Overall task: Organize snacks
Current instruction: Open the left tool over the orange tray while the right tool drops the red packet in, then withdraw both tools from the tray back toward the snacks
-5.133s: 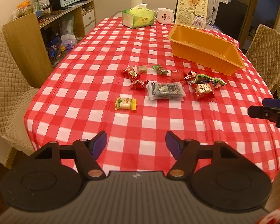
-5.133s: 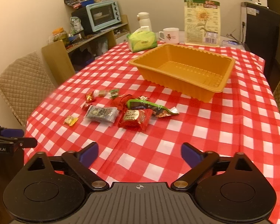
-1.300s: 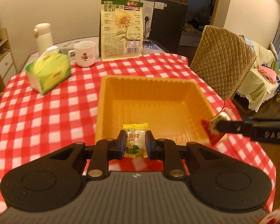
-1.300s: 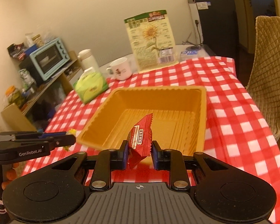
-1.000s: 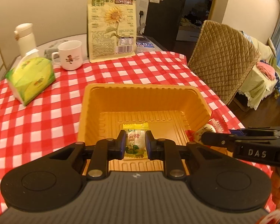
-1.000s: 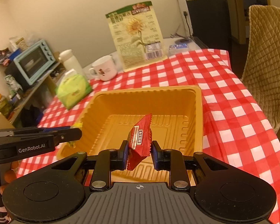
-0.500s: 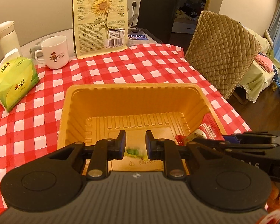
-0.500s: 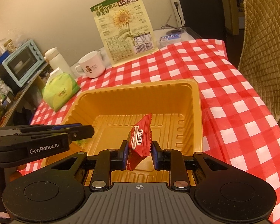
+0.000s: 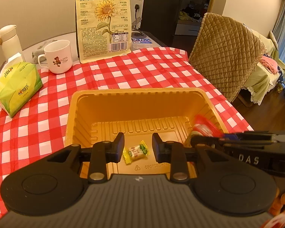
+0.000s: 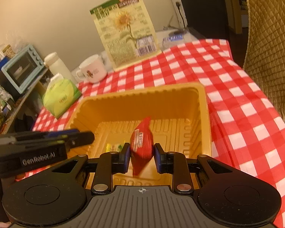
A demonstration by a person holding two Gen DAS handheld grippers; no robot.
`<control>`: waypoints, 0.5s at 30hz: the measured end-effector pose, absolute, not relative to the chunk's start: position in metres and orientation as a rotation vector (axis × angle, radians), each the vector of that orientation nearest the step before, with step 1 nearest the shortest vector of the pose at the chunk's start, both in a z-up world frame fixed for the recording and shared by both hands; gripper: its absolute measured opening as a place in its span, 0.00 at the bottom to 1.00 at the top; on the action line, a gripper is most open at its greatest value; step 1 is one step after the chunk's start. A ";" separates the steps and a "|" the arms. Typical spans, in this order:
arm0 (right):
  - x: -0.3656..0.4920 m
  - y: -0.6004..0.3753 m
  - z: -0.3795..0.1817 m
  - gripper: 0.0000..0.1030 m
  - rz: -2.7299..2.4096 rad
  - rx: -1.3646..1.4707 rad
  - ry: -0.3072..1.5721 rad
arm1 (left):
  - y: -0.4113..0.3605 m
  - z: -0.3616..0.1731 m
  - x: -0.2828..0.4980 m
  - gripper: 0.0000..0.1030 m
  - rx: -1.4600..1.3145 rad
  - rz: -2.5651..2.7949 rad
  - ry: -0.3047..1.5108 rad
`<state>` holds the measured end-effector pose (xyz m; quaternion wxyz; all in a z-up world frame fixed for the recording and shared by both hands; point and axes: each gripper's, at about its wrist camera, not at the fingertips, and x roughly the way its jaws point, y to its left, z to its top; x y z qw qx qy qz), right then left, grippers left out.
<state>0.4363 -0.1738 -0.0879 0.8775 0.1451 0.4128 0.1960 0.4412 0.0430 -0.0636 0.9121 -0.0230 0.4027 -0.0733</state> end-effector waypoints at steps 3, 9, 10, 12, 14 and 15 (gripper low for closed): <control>0.435 -0.173 -0.081 0.46 0.404 0.317 0.837 | 0.044 -0.061 0.437 0.34 -0.047 -0.144 0.823; 0.428 -0.173 -0.067 0.68 0.412 0.304 0.783 | 0.048 -0.052 0.423 0.41 -0.058 -0.135 0.809; 0.426 -0.174 -0.066 0.68 0.413 0.302 0.780 | 0.048 -0.050 0.420 0.42 -0.062 -0.134 0.806; 0.423 -0.175 -0.063 0.68 0.417 0.300 0.776 | 0.049 -0.045 0.414 0.46 -0.065 -0.130 0.797; 0.419 -0.178 -0.061 0.68 0.422 0.302 0.772 | 0.049 -0.040 0.407 0.47 -0.065 -0.128 0.787; 0.416 -0.179 -0.060 0.68 0.424 0.304 0.769 | 0.049 -0.038 0.404 0.48 -0.066 -0.128 0.782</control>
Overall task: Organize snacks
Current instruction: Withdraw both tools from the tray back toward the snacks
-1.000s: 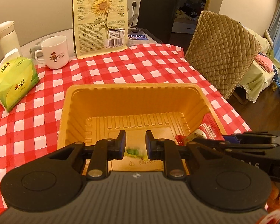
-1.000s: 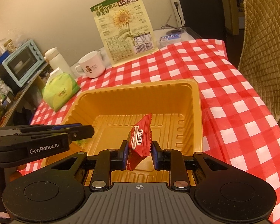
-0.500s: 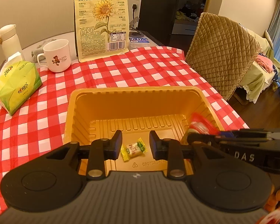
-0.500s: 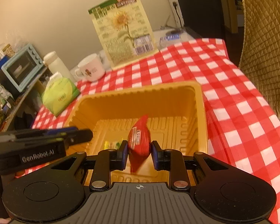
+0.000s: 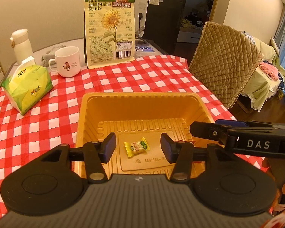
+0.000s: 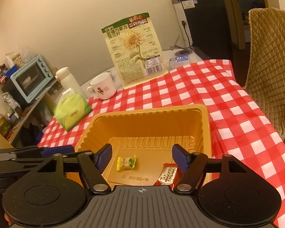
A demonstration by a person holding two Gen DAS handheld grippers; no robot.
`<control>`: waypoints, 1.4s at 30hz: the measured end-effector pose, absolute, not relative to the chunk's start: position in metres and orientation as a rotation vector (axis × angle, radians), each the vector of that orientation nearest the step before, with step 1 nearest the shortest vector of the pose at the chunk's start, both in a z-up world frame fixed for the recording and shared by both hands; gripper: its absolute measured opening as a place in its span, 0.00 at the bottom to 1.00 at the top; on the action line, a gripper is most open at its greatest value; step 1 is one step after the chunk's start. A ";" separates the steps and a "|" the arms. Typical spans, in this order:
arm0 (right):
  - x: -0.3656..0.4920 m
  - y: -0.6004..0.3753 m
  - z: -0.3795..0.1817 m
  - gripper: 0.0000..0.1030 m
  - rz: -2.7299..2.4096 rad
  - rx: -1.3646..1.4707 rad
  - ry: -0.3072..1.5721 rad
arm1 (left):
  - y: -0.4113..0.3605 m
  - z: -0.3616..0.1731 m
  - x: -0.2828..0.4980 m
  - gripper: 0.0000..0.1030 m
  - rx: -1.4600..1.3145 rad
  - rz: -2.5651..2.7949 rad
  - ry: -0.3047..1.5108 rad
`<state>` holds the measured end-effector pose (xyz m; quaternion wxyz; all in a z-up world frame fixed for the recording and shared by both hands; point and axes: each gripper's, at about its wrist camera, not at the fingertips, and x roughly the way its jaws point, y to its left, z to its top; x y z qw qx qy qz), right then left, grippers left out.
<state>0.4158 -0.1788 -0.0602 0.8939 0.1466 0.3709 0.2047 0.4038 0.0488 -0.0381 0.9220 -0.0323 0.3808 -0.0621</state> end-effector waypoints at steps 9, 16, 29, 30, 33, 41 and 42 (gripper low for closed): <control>0.383 -0.193 -0.048 0.69 0.447 0.302 0.743 | 0.041 -0.019 0.367 0.51 -0.071 -0.117 0.752; 0.345 -0.203 -0.039 0.70 0.478 0.270 0.725 | 0.031 -0.009 0.329 0.53 -0.071 -0.105 0.752; 0.265 -0.212 -0.030 0.71 0.539 0.213 0.768 | 0.023 -0.003 0.231 0.57 -0.104 -0.047 0.772; 0.260 -0.212 -0.030 0.72 0.543 0.200 0.779 | 0.023 -0.004 0.223 0.57 -0.111 -0.040 0.777; 0.245 -0.214 -0.030 0.72 0.555 0.173 0.806 | 0.024 -0.006 0.201 0.57 -0.129 -0.019 0.787; 0.210 -0.222 -0.031 0.72 0.609 0.145 0.839 | 0.025 -0.009 0.153 0.57 -0.173 0.038 0.800; 0.207 -0.223 -0.031 0.72 0.615 0.143 0.842 | 0.025 -0.010 0.147 0.58 -0.178 0.046 0.801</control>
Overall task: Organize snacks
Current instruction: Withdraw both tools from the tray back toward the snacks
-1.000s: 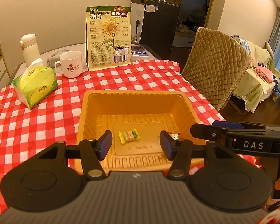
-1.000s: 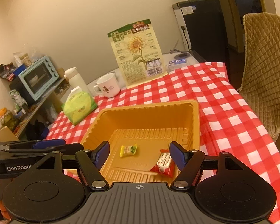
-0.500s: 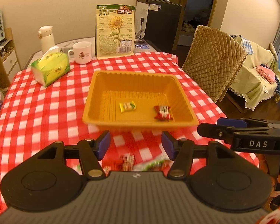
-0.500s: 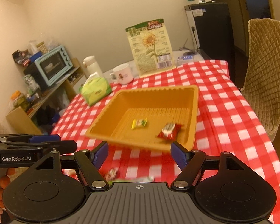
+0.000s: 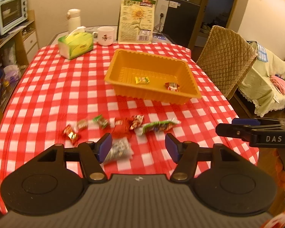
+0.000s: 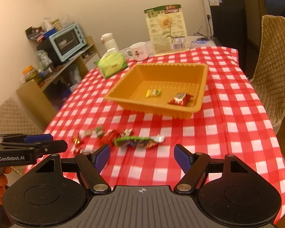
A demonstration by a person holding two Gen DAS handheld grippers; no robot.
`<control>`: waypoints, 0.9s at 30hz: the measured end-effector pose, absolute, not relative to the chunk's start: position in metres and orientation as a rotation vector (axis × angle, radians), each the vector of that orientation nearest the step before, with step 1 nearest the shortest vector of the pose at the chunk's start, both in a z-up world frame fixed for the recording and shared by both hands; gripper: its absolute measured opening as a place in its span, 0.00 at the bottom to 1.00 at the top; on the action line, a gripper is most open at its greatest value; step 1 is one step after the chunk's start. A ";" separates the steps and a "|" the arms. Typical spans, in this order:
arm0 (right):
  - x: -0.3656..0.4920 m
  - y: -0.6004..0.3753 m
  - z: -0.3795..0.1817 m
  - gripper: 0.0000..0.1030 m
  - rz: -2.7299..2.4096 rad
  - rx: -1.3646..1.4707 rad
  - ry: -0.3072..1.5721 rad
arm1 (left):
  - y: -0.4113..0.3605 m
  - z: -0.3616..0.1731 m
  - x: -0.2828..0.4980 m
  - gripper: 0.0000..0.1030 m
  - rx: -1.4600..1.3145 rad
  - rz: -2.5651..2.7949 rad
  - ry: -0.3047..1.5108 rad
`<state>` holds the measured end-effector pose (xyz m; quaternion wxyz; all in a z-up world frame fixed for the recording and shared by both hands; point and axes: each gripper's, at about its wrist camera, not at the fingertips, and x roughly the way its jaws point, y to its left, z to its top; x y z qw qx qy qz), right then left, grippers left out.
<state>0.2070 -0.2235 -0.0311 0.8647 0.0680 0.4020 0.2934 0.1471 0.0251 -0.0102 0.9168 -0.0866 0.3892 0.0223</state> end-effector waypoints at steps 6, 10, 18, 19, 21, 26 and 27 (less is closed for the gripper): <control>0.193 -0.229 -0.035 0.72 0.641 0.116 0.863 | 0.024 -0.016 0.118 0.58 -0.190 0.092 0.810; 0.186 -0.234 -0.042 0.72 0.648 0.108 0.884 | 0.024 -0.022 0.104 0.58 -0.192 0.124 0.823; 0.172 -0.239 -0.062 0.72 0.671 0.080 0.931 | 0.027 -0.033 0.086 0.60 -0.196 0.167 0.846; 0.172 -0.240 -0.065 0.72 0.674 0.076 0.935 | 0.028 -0.035 0.084 0.60 -0.198 0.172 0.847; 0.170 -0.241 -0.070 0.72 0.680 0.068 0.939 | 0.031 -0.038 0.080 0.60 -0.202 0.184 0.852; 0.169 -0.240 -0.081 0.72 0.700 0.051 0.946 | 0.041 -0.048 0.071 0.60 -0.221 0.220 0.869; 0.169 -0.239 -0.083 0.72 0.706 0.048 0.945 | 0.043 -0.050 0.069 0.60 -0.223 0.227 0.871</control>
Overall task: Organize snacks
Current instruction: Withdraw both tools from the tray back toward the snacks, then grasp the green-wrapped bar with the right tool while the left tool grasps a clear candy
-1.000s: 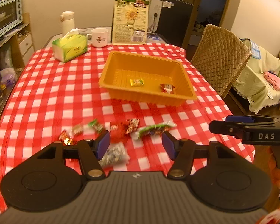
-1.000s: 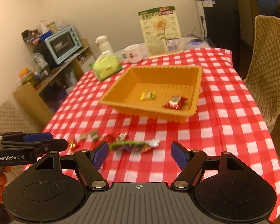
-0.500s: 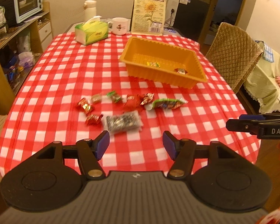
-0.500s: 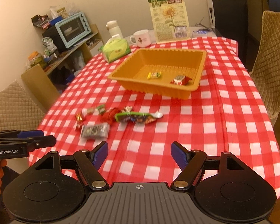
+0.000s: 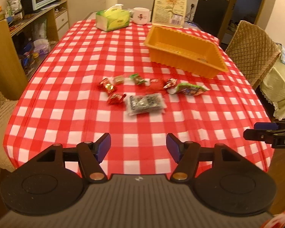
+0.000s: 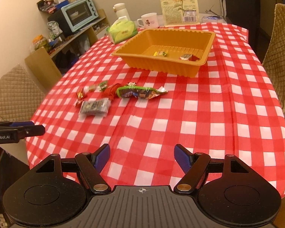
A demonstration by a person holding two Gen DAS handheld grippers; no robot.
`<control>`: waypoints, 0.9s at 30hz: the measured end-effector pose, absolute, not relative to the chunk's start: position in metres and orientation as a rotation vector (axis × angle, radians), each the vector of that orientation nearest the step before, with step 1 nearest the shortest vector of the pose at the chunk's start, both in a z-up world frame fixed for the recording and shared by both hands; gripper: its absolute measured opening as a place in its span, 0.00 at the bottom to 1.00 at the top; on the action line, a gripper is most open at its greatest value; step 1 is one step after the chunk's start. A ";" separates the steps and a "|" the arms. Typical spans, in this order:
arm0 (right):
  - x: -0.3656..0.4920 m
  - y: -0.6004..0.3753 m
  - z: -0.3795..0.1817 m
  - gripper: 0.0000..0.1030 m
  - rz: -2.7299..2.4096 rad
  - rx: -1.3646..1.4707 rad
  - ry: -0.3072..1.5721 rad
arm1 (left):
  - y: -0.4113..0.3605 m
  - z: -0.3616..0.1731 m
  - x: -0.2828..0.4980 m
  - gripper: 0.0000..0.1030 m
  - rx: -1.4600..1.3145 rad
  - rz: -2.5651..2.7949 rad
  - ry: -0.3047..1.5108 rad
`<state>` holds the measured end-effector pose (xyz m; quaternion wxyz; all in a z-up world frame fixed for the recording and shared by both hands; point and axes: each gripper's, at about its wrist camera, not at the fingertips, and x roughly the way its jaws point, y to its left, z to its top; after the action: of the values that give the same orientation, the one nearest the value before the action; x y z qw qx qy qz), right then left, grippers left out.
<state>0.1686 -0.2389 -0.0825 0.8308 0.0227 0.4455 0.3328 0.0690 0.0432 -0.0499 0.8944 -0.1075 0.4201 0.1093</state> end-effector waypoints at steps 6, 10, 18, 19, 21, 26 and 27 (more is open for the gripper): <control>0.174 -0.231 -0.092 0.72 0.740 0.014 0.931 | 0.054 -0.056 0.064 0.60 -0.228 0.256 0.880; 0.180 -0.225 -0.098 0.72 0.744 -0.011 0.931 | 0.061 -0.059 0.062 0.60 -0.231 0.267 0.882; 0.193 -0.212 -0.109 0.72 0.747 -0.041 0.937 | 0.078 -0.064 0.064 0.61 -0.244 0.296 0.894; 0.195 -0.209 -0.110 0.72 0.748 -0.049 0.932 | 0.081 -0.065 0.064 0.61 -0.245 0.300 0.896; 0.199 -0.205 -0.112 0.72 0.750 -0.067 0.922 | 0.086 -0.067 0.067 0.61 -0.248 0.306 0.897; 0.218 -0.192 -0.118 0.72 0.777 -0.137 0.876 | 0.097 -0.074 0.073 0.61 -0.248 0.322 0.904; 0.222 -0.189 -0.119 0.72 0.780 -0.152 0.866 | 0.100 -0.075 0.075 0.61 -0.249 0.326 0.907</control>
<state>0.2223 -0.1887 -0.1190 0.8321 -0.0716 0.4086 0.3681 0.0749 0.0997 -0.0755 0.8787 -0.1195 0.4349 0.1563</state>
